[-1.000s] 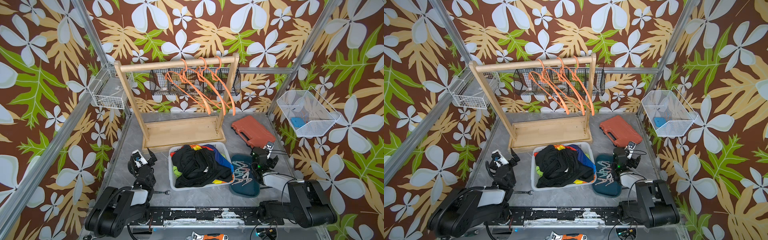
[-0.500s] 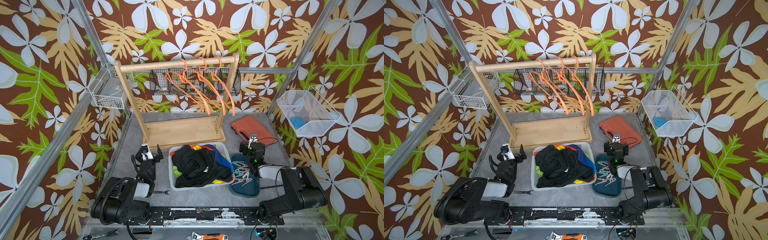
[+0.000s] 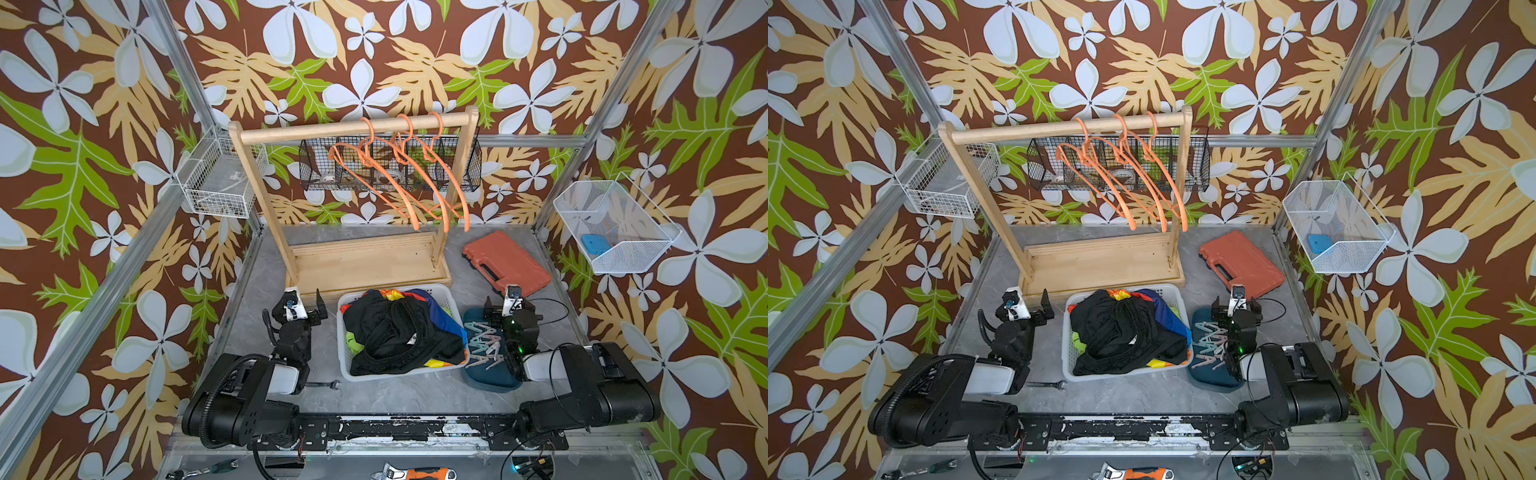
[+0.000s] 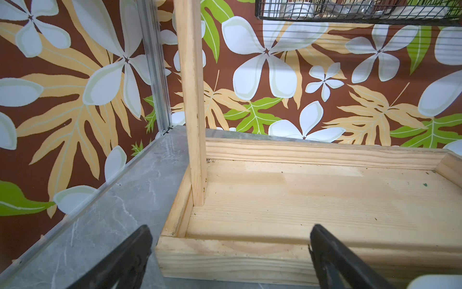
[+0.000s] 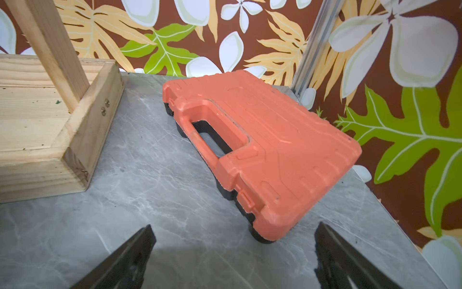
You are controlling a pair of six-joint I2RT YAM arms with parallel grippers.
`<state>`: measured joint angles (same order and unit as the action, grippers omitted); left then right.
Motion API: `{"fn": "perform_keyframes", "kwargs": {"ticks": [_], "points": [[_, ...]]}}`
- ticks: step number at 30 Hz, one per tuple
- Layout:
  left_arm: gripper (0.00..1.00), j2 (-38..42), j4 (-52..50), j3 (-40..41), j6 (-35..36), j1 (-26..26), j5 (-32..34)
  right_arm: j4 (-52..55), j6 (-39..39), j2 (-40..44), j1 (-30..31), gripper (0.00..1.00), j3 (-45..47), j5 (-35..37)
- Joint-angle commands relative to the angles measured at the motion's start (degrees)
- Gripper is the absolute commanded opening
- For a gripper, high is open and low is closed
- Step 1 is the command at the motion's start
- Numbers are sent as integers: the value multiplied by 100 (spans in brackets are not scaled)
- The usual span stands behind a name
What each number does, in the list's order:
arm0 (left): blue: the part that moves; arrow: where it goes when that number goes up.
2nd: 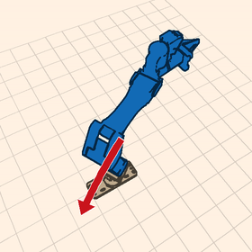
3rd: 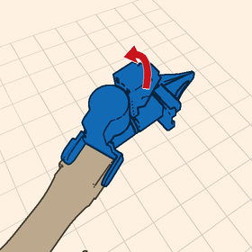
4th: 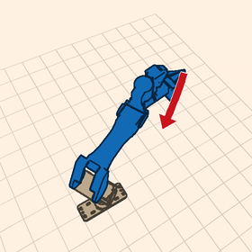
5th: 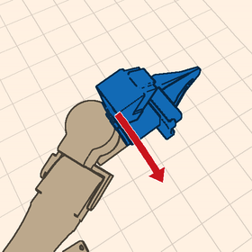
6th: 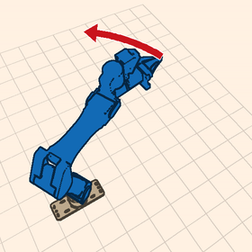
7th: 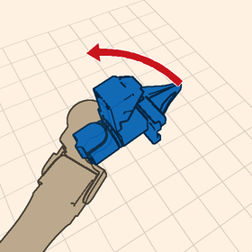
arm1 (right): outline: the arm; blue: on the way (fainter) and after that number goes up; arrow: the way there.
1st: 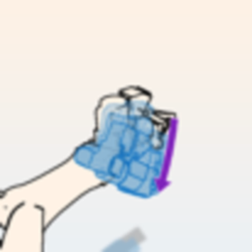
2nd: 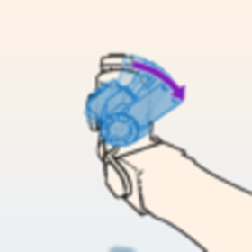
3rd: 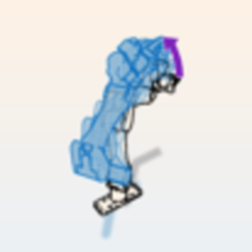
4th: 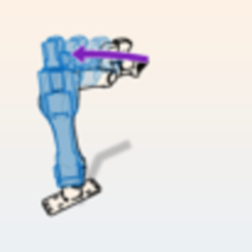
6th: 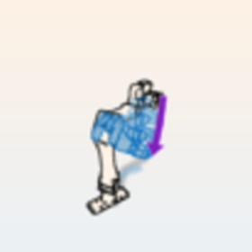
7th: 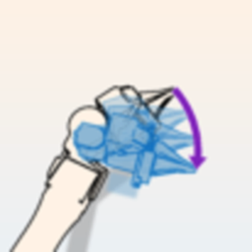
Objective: Remove the clothespins securing shorts to the hanger
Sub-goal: Reset both arms
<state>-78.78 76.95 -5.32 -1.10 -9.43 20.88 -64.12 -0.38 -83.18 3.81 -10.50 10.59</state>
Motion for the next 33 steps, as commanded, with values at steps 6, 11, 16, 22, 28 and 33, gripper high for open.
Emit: {"fn": "perform_keyframes", "kwargs": {"ticks": [6,11,16,22,28,33], "points": [[100,3,216,10,40,7,-21,25,144,-61,-101,100,-239,-86],[100,3,192,-1,40,6,-31,51,153,-34,-127,99,-241,-110],[100,3,25,-88,-3,48,-83,69,153,-39,-127,99,-242,-110],[100,11,-162,-170,-57,150,-289,69,155,-32,-127,100,-242,-110],[100,21,-301,-234,-91,240,-487,67,153,-39,-126,100,-242,-114],[100,20,-303,-237,-100,250,-511,81,153,-33,-127,100,-250,-110]]}}
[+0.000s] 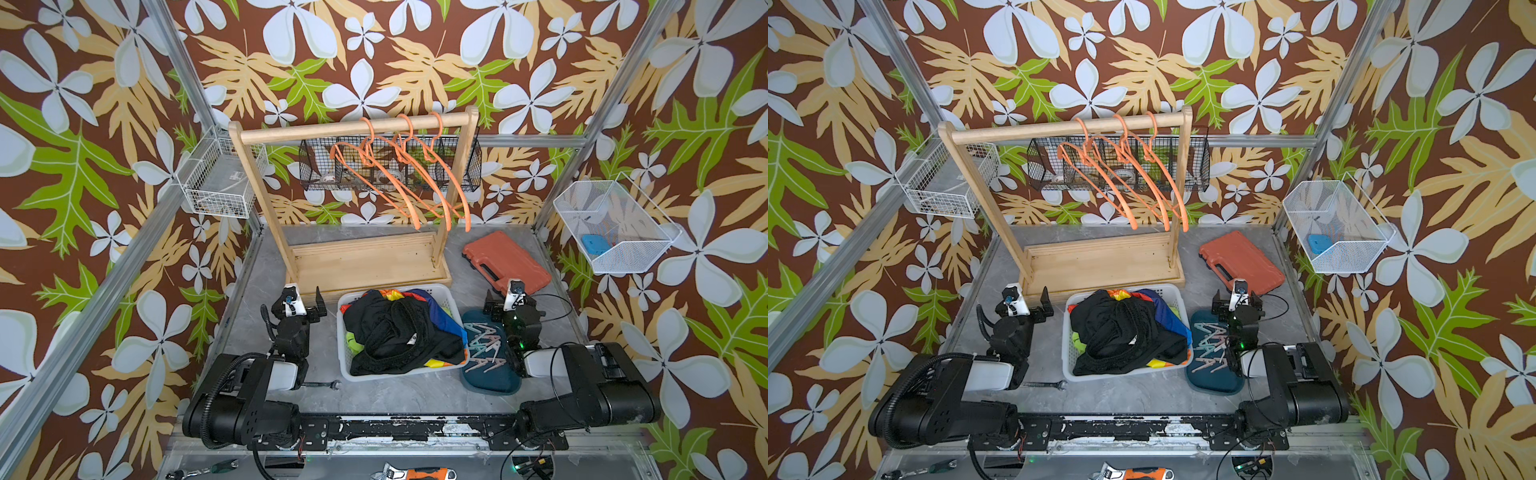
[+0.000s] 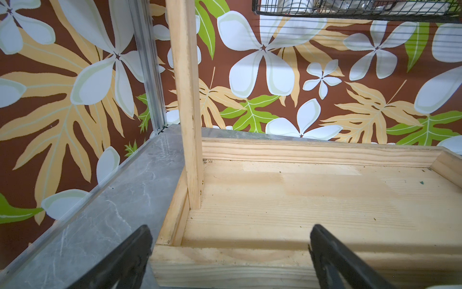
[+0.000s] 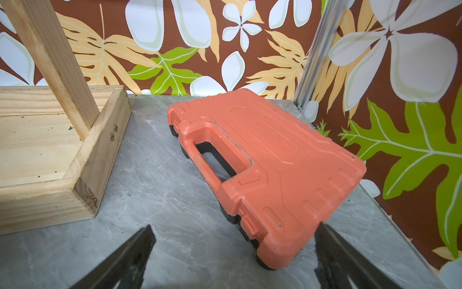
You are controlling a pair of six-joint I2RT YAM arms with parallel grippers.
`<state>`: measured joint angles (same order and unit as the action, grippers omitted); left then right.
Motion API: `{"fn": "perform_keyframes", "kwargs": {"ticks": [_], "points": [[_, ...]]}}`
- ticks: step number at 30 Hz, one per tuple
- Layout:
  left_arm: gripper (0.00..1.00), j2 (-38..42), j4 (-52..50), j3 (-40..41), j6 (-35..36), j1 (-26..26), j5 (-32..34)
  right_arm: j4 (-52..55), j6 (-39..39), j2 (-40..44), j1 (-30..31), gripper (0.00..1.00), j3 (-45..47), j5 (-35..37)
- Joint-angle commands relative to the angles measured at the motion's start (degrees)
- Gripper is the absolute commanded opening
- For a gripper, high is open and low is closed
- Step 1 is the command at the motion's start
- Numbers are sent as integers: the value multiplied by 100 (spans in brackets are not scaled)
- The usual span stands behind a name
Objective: Remove the clothespins securing shorts to the hanger
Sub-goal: Reset both arms
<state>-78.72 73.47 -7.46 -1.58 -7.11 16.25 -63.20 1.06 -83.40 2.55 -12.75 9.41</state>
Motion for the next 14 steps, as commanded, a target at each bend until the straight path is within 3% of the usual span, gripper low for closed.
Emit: {"fn": "perform_keyframes", "kwargs": {"ticks": [1,14], "points": [[100,13,25,-28,-52,27,-60,-12,10,-10,0,100,-25,8],[100,14,-96,-89,-96,116,-236,63,52,-18,-83,100,-74,-169]]}}
